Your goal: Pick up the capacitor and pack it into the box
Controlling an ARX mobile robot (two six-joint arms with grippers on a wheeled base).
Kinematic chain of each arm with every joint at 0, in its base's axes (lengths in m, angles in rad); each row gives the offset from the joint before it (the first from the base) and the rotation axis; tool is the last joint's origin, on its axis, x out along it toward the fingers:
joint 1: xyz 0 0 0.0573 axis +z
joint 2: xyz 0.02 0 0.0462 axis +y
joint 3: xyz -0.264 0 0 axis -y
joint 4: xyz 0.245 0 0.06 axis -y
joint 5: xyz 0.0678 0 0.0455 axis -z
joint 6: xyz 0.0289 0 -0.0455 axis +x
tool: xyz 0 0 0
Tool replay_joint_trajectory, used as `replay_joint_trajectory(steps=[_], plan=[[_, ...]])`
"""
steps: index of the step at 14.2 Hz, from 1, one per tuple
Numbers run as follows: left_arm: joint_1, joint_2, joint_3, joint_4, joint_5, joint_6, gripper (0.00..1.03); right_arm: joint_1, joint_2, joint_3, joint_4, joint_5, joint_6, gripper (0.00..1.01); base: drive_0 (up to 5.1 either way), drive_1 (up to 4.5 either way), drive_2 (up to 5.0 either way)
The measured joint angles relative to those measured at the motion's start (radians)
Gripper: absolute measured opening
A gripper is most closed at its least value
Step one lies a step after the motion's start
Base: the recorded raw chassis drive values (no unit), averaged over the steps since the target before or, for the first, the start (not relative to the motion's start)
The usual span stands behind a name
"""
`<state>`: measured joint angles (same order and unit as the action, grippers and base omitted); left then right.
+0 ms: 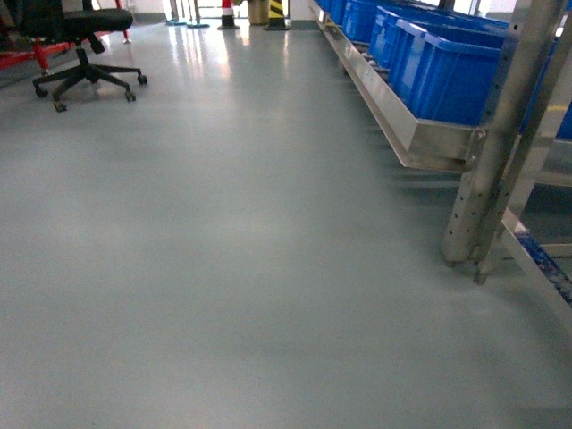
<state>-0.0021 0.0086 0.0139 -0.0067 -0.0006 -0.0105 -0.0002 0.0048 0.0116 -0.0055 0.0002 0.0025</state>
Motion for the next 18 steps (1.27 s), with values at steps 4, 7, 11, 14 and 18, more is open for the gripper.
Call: replay_joint_trajectory(steps=[4, 7, 11, 14, 18], plan=[[0.000, 0.000, 0.000, 0.000, -0.001, 0.000, 0.44, 0.000, 0.000, 0.000, 0.002, 0.000, 0.000, 0.98, -5.0, 2.36, 2.4], [0.000, 0.000, 0.000, 0.001, 0.001, 0.000, 0.44, 0.000, 0.000, 0.000, -0.001, -0.001, 0.000, 0.98, -5.0, 2.35, 2.4], [0.000, 0.000, 0.000, 0.000, 0.001, 0.000, 0.44, 0.000, 0.000, 0.000, -0.002, 0.000, 0.000, 0.98, -4.9, 2.44, 2.4], [0.000, 0.000, 0.000, -0.001, 0.001, 0.000, 0.44, 0.000, 0.000, 0.000, -0.001, -0.001, 0.000, 0.98, -4.9, 2.44, 2.4], [0.000, 0.000, 0.000, -0.001, 0.000, 0.000, 0.44, 0.000, 0.000, 0.000, 0.000, -0.001, 0.000, 0.98, -5.0, 2.37, 2.4]])
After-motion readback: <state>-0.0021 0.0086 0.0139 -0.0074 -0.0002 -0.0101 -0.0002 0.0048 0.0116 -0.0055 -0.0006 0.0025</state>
